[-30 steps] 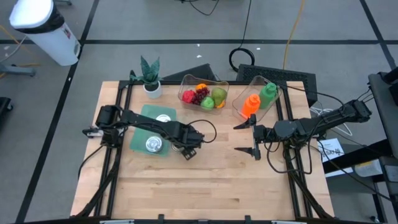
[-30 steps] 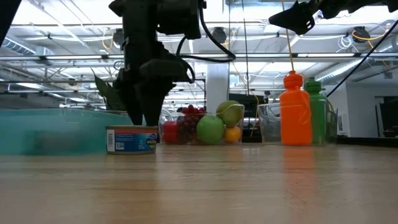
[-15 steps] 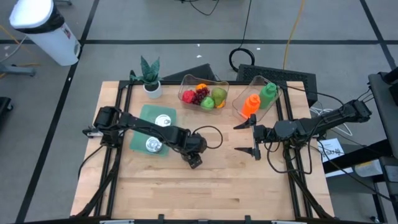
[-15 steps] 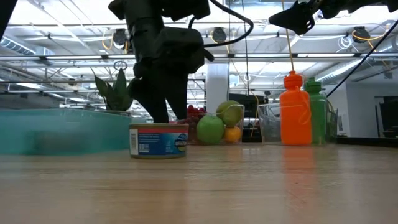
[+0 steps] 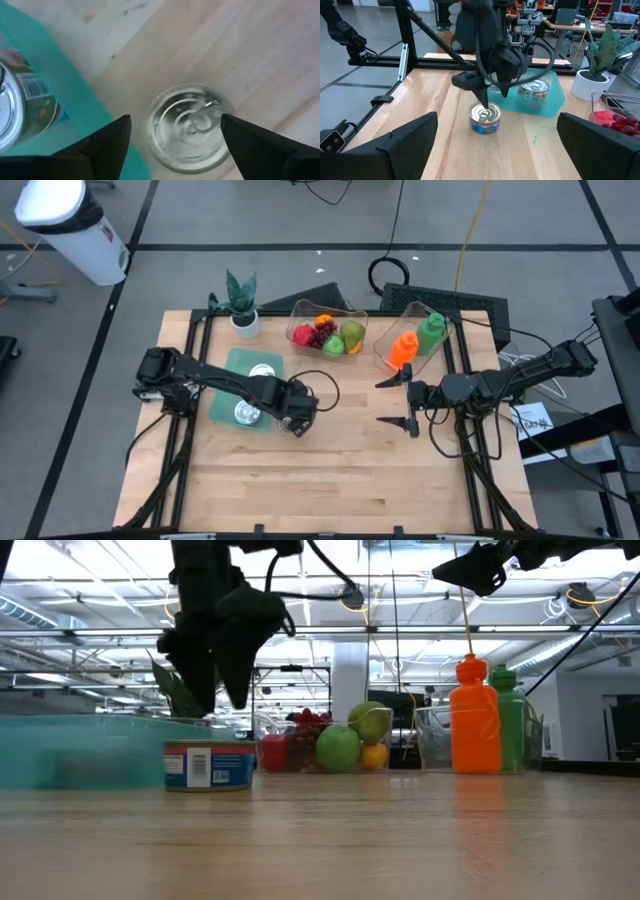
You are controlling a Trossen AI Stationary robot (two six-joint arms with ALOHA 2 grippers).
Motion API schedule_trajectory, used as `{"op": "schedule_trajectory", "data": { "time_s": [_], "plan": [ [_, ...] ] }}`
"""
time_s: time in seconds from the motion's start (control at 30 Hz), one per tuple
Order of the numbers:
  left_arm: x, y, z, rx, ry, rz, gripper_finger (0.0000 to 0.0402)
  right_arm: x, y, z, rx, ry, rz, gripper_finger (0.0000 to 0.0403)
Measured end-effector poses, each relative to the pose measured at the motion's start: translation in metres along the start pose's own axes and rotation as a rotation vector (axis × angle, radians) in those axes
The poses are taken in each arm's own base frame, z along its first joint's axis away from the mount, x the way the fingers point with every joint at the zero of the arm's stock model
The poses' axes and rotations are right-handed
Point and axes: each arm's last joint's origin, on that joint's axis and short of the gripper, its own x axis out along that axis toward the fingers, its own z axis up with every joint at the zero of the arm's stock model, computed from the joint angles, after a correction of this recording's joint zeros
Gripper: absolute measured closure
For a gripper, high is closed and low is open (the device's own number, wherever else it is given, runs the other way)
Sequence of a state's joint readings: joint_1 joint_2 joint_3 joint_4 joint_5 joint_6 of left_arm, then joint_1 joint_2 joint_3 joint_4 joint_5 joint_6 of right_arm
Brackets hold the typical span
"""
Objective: Pick & Place Food Item
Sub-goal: Put the blue pink tuna can into the green bin
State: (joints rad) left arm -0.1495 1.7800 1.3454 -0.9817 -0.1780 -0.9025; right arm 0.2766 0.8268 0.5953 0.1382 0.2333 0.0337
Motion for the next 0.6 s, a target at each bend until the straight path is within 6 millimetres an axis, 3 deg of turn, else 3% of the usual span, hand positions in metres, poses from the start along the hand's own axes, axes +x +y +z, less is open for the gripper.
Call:
{"op": "schedule_trajectory", "data": {
  "time_s": [0.37, 0.6],
  "plan": [
    [0.031, -0.002, -0.016, -0.032, 0.055, -0.146, 0.0078, 0.000, 0.000, 0.000, 0.000, 0.000, 0.000, 0.0008],
    [0.037, -0.014, -0.014, -0.031, -0.003, -0.312, 0.0082, 0.000, 0.000, 0.000, 0.001, -0.004, 0.000, 0.0008]
  ]
}}
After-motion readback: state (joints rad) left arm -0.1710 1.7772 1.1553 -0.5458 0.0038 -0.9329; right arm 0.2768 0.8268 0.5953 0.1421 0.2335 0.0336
